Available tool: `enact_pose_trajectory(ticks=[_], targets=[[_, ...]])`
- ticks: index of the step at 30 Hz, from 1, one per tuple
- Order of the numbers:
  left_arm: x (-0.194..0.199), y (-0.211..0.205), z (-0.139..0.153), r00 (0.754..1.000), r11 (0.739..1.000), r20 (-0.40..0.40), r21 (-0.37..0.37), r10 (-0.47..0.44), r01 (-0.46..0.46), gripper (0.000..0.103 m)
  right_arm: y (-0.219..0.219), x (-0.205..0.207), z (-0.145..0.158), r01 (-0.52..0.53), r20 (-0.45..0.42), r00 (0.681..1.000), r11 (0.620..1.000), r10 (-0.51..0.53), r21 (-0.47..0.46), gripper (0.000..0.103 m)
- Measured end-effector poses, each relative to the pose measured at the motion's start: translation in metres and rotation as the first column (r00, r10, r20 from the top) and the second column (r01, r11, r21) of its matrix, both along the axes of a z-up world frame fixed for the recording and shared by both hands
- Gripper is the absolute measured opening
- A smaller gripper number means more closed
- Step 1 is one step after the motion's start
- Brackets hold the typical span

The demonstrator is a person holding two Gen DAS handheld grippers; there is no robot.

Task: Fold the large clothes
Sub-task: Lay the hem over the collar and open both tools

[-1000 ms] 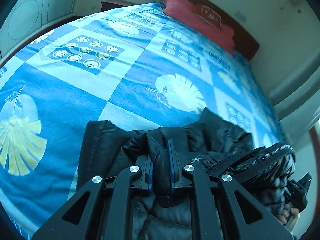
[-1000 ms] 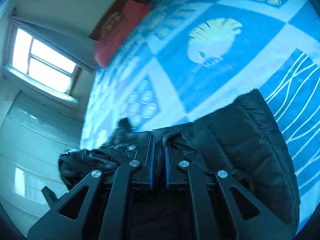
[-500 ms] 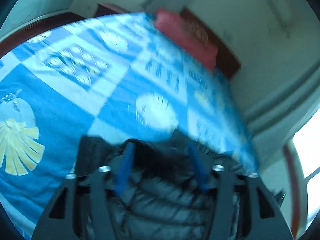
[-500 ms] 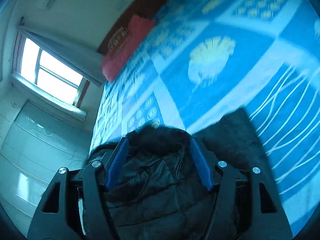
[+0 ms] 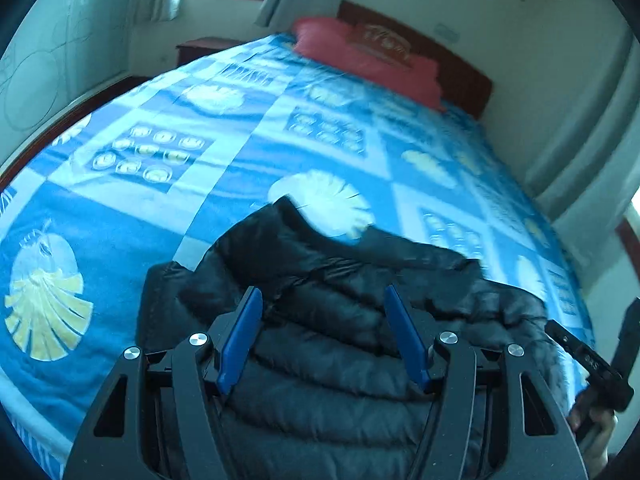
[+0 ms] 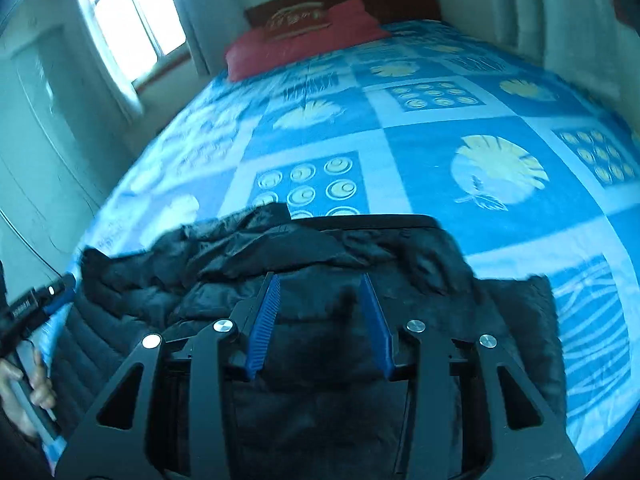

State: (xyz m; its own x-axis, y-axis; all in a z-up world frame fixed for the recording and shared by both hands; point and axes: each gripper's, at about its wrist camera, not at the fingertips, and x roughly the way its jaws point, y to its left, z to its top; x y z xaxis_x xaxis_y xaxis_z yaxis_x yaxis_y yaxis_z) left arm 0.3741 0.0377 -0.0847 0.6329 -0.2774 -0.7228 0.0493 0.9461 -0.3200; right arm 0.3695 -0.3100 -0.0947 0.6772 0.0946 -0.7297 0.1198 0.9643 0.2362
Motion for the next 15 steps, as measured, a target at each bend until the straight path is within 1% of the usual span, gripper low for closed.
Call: enact_pose_trajectory(ticks=[2,4,5,6,9,12,14,15], targets=[[0.011,0.003,-0.016,0.999,0.999,-0.024,0.026,0.036,-0.035,0.063,0.002,0.011,-0.015,0.007,-0.035,0.999,0.999,-0.009,-0.045,0.042],[0.019,0.001,-0.030,0.999,0.995,-0.028,0.087,0.040,-0.038,0.063,0.001,0.020,-0.032,0.010,-0.080,0.997,0.998,-0.016,-0.069,0.043],[0.022,-0.002,-0.036,0.999,0.992,-0.024,0.124,0.035,-0.032,0.063,-0.001,0.023,-0.041,0.010,-0.098,0.995,0.998,-0.016,-0.062,0.043],[0.023,-0.005,-0.043,0.999,0.988,-0.022,0.151,0.031,-0.027,0.063,-0.003,0.025,-0.050,0.017,-0.098,0.995,0.999,-0.022,-0.051,0.043],[0.026,-0.011,-0.055,0.999,0.981,-0.012,0.194,0.034,-0.031,0.065,-0.002,0.029,-0.059,0.027,-0.084,0.996,0.997,-0.032,-0.066,0.043],[0.029,-0.014,-0.054,0.999,0.976,-0.023,0.215,0.033,-0.028,0.065,-0.002,0.029,-0.055,0.025,-0.086,0.996,0.997,-0.031,-0.067,0.043],[0.026,-0.014,-0.043,0.999,0.975,-0.031,0.220,0.034,-0.026,0.065,-0.002,0.025,-0.043,0.034,-0.080,0.996,0.997,-0.039,-0.071,0.043],[0.019,-0.012,-0.031,0.999,0.980,-0.019,0.198,0.042,-0.037,0.065,0.001,0.017,-0.030,0.040,-0.040,0.998,0.996,-0.043,-0.076,0.043]])
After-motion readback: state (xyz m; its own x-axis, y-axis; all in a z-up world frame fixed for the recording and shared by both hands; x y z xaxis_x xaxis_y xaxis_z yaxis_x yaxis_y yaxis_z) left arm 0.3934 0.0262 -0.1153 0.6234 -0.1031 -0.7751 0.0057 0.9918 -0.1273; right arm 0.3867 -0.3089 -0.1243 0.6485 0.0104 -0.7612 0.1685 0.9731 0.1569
